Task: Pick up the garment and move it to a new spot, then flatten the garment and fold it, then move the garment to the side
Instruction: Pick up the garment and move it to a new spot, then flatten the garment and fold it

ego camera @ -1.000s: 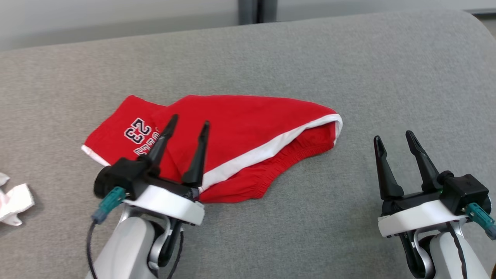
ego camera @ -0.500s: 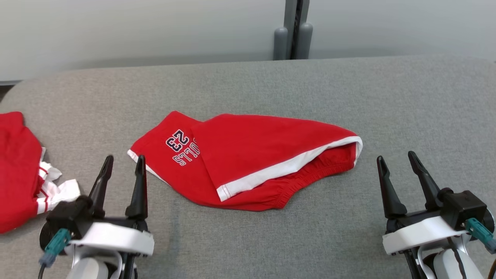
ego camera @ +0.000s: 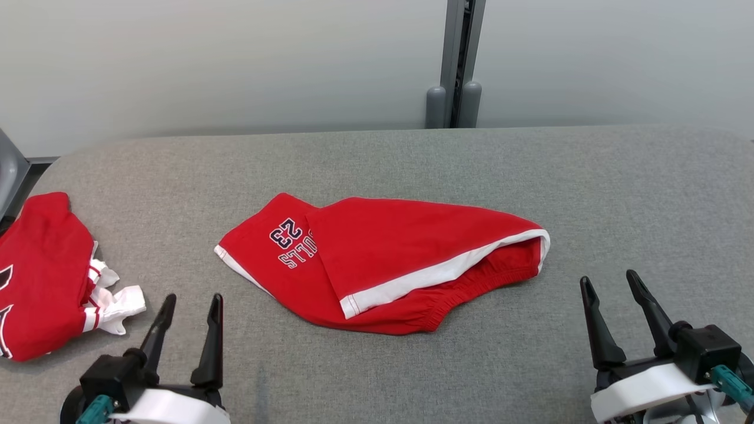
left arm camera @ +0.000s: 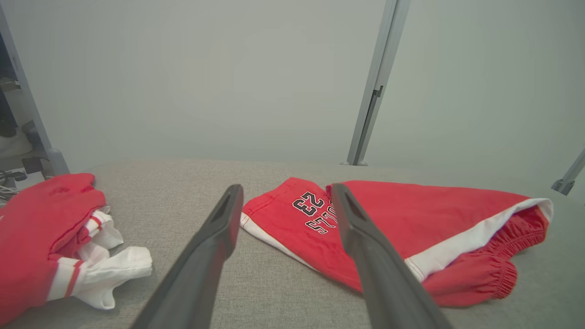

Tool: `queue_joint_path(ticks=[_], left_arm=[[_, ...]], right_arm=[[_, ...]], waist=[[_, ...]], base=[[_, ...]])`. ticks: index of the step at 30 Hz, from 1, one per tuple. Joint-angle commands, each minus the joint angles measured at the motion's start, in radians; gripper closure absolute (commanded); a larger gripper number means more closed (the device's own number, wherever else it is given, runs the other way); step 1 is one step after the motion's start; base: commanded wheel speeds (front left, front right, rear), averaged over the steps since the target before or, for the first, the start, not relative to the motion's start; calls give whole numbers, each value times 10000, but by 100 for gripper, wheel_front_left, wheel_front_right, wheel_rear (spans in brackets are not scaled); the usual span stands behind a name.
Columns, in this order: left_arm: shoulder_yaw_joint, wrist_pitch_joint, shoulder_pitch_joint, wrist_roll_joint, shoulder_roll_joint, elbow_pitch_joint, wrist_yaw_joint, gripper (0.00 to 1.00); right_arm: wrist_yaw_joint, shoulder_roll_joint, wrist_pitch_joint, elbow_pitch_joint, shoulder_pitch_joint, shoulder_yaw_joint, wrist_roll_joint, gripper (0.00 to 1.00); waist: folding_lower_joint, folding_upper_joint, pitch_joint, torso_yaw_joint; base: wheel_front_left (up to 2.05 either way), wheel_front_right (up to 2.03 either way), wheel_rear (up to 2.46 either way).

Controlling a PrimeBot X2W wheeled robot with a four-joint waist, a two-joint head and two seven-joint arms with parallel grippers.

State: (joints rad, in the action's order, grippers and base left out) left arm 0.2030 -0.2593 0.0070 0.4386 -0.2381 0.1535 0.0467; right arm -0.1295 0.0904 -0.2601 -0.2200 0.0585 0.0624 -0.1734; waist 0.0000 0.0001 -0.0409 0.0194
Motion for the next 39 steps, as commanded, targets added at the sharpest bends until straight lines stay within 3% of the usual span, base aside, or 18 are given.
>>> queue_joint_path(ticks=[1, 27, 39], left_arm=[[20, 14, 121, -46, -56, -37, 52, 0], [196, 287, 317, 128, -201, -330, 247, 0], [964, 711, -971, -47, 191, -348, -124, 0]], right_arm=[[-22, 40, -2, -26, -115, -72, 59, 0], [-22, -62, 178, 241, -401, -293, 42, 0], [-21, -102, 168, 345, -101, -248, 57, 0]], waist=[[0, -1, 71, 1], [0, -1, 62, -106], [0, -1, -599, -33]], base=[[0, 0, 0], [0, 0, 0], [0, 0, 0]])
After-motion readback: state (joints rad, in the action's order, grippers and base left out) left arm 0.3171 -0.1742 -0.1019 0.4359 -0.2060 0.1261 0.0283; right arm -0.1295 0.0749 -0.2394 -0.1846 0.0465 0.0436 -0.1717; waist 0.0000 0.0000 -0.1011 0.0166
